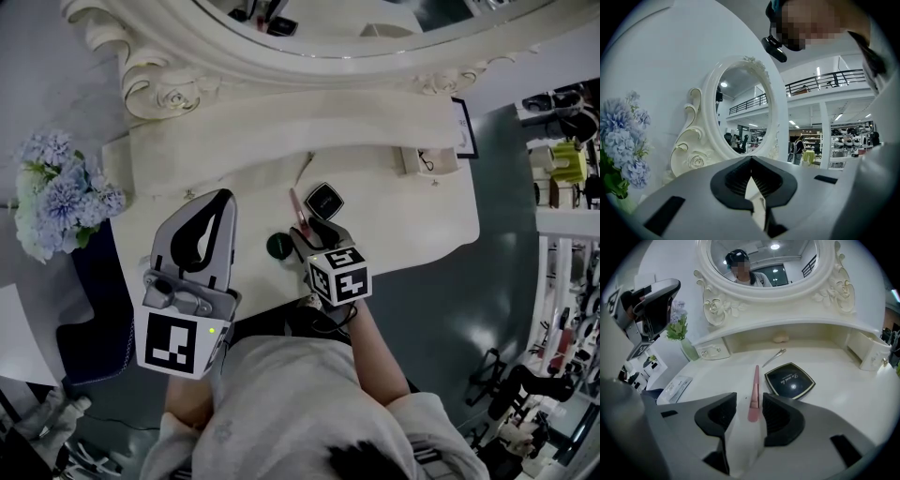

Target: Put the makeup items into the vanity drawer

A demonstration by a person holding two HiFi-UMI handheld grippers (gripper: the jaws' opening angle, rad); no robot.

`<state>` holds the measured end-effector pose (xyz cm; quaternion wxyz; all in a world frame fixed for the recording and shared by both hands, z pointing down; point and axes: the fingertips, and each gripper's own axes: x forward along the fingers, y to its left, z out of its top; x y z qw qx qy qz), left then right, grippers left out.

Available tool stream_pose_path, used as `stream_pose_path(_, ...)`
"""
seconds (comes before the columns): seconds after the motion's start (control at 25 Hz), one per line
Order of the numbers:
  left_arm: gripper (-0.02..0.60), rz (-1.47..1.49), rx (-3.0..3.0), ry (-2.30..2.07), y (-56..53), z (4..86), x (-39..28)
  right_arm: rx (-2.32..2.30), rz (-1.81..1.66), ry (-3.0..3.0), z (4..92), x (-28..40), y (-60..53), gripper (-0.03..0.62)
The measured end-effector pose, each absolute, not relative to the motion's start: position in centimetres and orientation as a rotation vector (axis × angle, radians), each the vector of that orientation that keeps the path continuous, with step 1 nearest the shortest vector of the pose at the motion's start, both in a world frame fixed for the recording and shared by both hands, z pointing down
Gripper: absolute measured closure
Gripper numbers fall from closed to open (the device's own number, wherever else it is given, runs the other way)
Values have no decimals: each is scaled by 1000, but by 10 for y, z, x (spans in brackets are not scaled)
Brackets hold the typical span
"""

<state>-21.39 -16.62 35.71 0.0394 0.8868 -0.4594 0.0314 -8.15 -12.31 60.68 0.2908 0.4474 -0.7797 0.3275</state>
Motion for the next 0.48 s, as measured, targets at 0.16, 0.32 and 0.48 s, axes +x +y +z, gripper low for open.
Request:
stream_pose_path(0.16, 568, 96, 2711, -1412, -168, 359, -216, 1200, 843, -2054, 608, -80, -124, 430)
stream_pose_path(0.32, 568, 92, 2710, -1410, -168, 360, -215, 1199, 759, -2000, 609, -83, -123, 430)
stream_pose_path(0.48, 568, 92, 2712, -1403, -170, 361, -212, 1224, 670, -1947, 613, -83, -123, 431)
